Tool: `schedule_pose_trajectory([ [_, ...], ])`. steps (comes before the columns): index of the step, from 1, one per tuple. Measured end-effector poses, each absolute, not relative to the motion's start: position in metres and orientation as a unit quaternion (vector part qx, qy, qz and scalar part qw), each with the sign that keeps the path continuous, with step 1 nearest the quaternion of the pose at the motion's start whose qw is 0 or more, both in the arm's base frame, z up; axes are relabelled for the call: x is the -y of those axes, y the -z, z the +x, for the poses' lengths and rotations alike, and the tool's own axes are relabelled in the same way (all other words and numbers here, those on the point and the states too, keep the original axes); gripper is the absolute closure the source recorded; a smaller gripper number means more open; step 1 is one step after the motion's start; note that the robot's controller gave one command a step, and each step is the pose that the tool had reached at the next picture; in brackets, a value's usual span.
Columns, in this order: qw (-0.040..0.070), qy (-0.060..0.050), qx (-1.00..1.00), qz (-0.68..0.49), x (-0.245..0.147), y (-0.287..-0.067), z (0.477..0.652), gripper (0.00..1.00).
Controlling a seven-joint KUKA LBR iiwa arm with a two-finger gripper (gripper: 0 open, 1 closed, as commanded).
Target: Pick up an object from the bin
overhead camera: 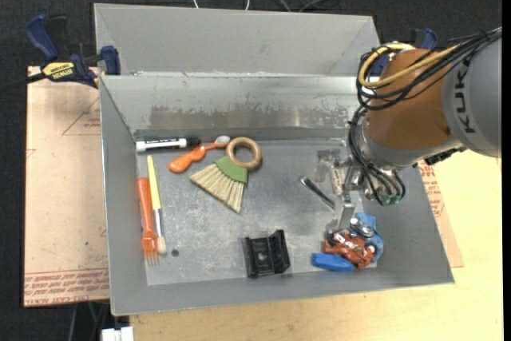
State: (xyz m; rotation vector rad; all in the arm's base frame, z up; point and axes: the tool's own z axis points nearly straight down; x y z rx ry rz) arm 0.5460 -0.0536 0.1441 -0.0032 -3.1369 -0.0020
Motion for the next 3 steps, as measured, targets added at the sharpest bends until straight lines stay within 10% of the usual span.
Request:
schedule_pose_trajectory([
  [1, 0.000, 0.000, 1.000, 0.000, 0.054, -0.146, 0.548, 0.00],
  [3, -0.002, 0.007, 1.000, -0.025, 0.175, -0.059, 0.521, 0.00],
])
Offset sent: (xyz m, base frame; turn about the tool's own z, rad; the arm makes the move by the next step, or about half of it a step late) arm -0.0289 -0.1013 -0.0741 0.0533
